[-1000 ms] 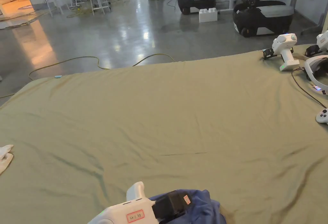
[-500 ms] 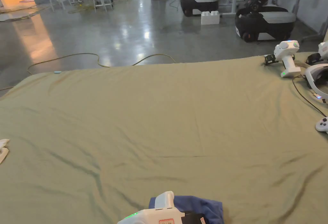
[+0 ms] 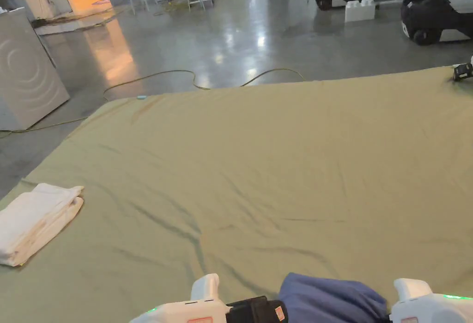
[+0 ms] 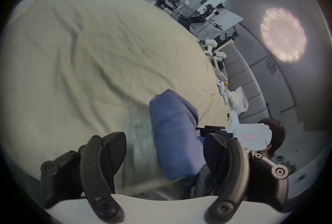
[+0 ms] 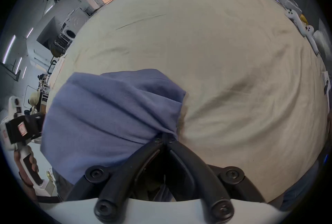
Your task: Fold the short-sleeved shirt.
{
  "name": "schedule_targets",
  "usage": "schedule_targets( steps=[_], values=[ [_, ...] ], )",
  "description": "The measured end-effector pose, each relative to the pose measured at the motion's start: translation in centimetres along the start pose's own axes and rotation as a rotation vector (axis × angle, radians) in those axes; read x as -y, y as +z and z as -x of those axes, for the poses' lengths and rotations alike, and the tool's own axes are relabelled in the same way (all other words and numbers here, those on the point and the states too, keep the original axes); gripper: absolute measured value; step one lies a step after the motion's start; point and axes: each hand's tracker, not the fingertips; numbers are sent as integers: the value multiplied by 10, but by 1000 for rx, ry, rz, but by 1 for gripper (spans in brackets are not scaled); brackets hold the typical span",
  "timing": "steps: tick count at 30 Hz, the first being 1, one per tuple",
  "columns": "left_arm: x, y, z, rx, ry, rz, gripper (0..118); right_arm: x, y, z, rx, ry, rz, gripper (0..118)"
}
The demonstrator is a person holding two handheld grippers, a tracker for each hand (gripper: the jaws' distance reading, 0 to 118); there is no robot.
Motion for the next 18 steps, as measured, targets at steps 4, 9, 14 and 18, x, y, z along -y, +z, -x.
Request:
schedule_targets(
  steps=[4, 9, 14, 18],
  values=[
    [-1, -46, 5, 44, 82, 30, 92, 6, 1, -2, -5, -10, -16, 0],
    [3, -79, -20, -38, 15, 154, 62, 14, -1, 5, 29, 22, -51, 0],
    [-3, -64, -15, 25, 45, 100, 41, 30, 7, 5, 2, 38, -142, 0],
    [-5, -8, -1, 128, 127, -20, 40, 53, 35, -6, -213, -29, -308, 0]
  ],
)
